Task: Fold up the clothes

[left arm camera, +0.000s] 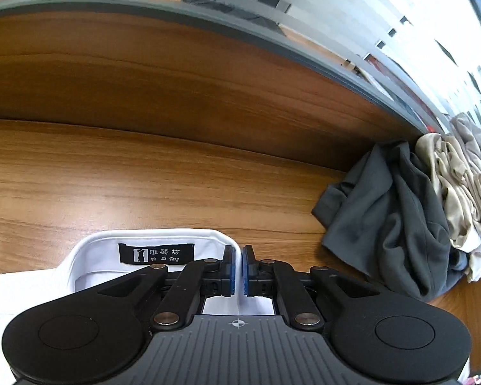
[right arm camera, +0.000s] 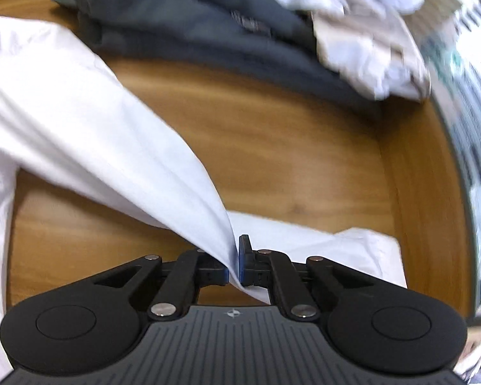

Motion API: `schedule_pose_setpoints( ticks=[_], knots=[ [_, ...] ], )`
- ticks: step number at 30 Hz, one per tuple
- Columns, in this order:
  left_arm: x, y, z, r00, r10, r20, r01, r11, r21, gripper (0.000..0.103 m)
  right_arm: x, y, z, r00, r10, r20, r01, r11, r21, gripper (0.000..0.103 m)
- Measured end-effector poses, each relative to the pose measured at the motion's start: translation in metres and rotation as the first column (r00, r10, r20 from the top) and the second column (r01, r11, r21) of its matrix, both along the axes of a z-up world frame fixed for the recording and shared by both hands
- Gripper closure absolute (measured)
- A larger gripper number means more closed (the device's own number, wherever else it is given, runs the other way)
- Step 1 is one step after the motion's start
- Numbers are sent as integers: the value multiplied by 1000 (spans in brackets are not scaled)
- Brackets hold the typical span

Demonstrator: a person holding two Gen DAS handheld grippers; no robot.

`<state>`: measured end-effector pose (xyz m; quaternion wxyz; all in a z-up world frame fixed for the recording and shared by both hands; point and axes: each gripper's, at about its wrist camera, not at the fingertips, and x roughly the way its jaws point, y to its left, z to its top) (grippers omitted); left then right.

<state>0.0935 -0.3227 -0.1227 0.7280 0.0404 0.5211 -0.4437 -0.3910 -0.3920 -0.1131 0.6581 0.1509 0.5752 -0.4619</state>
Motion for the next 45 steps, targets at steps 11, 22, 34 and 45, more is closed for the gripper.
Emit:
schedule_pose_setpoints(
  ticks=[11,22,34,45],
  knots=[
    [15,16,-8,992,36,-119,-44,997,-62,81,2,4,64,962,-26,272,-8,992,125,33],
    [0,15,-12,991,20,-133,-23,1000,-19,61,118,-51,49,864,111,491,-195,973,122,34],
    [-21,6,-15,998,-64,1,64,998,18,93,178,-89,-8,878,203,433,-295,943,156,56],
    [-10,0,-9,999,-38,27,38,999,-1,96,209,-81,-6,883,356,307,-362,931,-41,102]
  ],
)
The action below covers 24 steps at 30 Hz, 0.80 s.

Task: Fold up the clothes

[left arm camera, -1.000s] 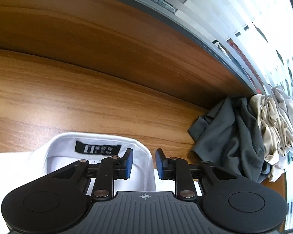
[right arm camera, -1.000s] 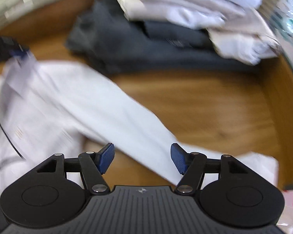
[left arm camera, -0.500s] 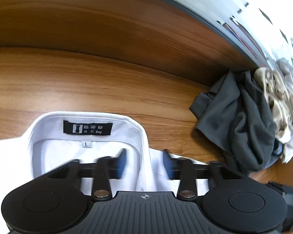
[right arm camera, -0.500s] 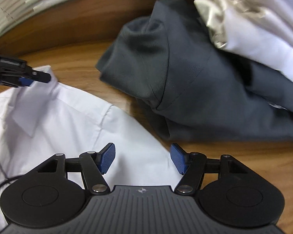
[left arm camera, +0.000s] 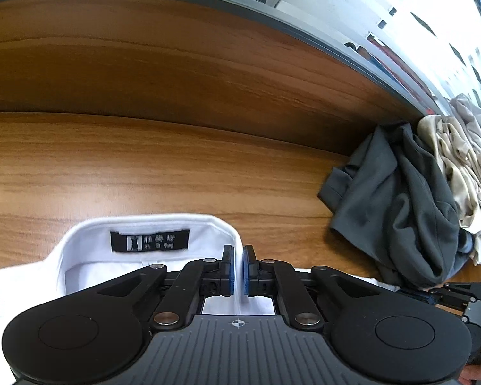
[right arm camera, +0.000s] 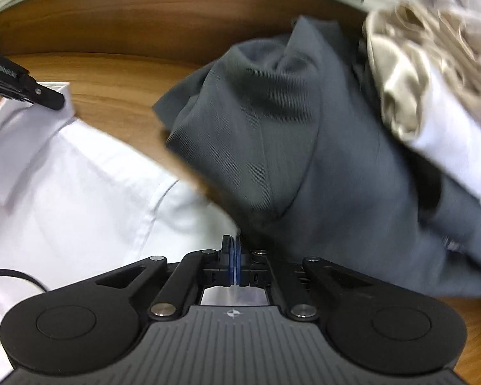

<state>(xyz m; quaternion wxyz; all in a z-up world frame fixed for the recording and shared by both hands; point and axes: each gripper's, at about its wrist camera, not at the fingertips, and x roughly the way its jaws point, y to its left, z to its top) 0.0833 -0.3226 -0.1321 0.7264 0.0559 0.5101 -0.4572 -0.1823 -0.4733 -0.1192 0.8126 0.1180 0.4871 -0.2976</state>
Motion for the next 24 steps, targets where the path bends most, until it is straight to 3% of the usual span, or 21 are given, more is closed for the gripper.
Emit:
schedule_pose_setpoints(
  ticks=[7,8,9,10,12,15,17,24],
  knots=[
    [6,-6,7,999,-15,-28,15,1000,-1,94,7,-13,4,999,30,-27,-29,999,18,101],
    [6,-3,11,999,-14,-37,13,1000,-13,92,6,-13,9,999,35,-22,-35,999,24,96],
    [6,1,18,999,-13,-38,12,1000,-29,82,5,-13,14,999,41,-18,-40,999,30,90],
    [7,6,26,1000,-13,-28,12,999,-48,62,3,-11,20,999,41,-8,-40,998,37,87],
    [6,16,45,1000,-13,-4,13,996,-84,41,-3,-6,32,999,42,14,-43,998,54,74],
    [0,39,72,999,-19,47,24,993,-119,41,-14,11,50,998,47,47,-49,997,55,63],
    [-2,58,84,997,-19,74,28,992,-125,41,-20,27,57,996,54,66,-59,996,73,62],
    [-11,140,90,992,45,120,-37,997,-65,41,-22,89,59,993,60,97,-74,986,146,52]
  ],
)
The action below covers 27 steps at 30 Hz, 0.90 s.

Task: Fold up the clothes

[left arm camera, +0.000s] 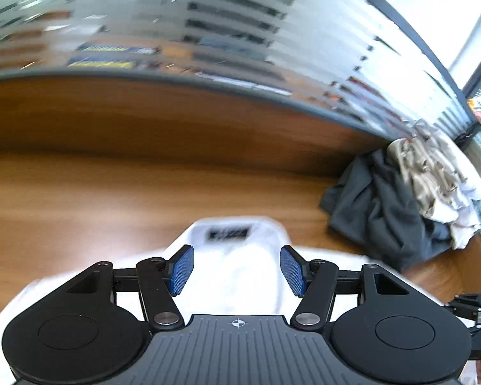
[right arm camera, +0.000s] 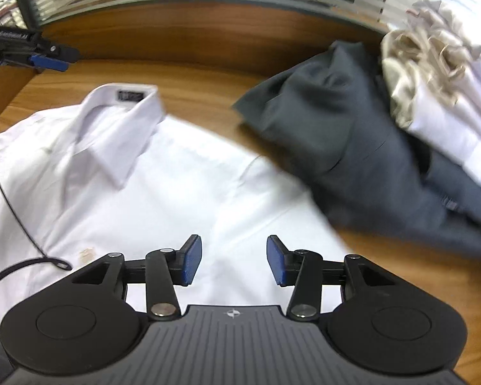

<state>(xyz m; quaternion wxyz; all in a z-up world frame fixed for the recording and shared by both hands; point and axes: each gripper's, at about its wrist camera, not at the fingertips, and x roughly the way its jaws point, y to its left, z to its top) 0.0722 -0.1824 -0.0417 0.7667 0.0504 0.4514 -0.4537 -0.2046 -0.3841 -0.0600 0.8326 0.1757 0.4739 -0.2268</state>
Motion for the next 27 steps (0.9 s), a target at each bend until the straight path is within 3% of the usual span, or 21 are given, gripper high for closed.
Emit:
schedule_pose_setpoints(
  ticks=[8,15,20,27],
  knots=[
    [-25,103,-31,992,130,-7,-128,984,123,41,28,68,-4,996,83,43,-85,994,64,43],
    [-44,150,-63,983,186,-12,-180,966,186,41,89,116,-10,967,244,77,-249,966,73,41],
    [-45,159,-78,978,209,-14,-203,961,188,41,138,137,-16,928,359,99,-367,928,70,41],
    [-34,141,-90,980,197,1,-194,964,181,41,202,158,-36,874,480,72,-485,872,71,41]
  ],
)
